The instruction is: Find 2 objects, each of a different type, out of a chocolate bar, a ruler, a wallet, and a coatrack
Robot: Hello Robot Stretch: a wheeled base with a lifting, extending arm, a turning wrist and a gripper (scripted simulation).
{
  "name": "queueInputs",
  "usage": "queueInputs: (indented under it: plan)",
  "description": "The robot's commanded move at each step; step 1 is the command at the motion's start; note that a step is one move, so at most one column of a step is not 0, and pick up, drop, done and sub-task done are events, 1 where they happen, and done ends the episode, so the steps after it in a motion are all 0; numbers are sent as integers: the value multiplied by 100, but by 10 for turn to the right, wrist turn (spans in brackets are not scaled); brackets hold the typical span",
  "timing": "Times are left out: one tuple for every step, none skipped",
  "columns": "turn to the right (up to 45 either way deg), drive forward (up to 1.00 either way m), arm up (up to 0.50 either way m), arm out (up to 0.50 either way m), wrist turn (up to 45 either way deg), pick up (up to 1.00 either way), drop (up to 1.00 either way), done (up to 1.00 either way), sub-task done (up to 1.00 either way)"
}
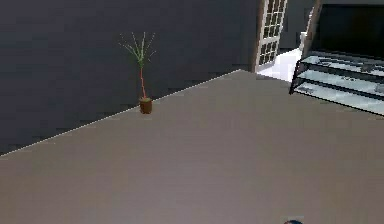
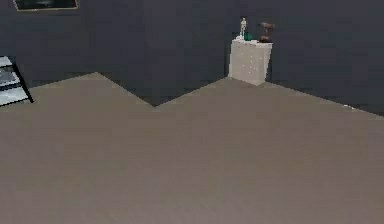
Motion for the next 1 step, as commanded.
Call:
queueInputs:
  plan:
    - [-60, 0, 0, 0, 0, 0, 0, 0, 0]
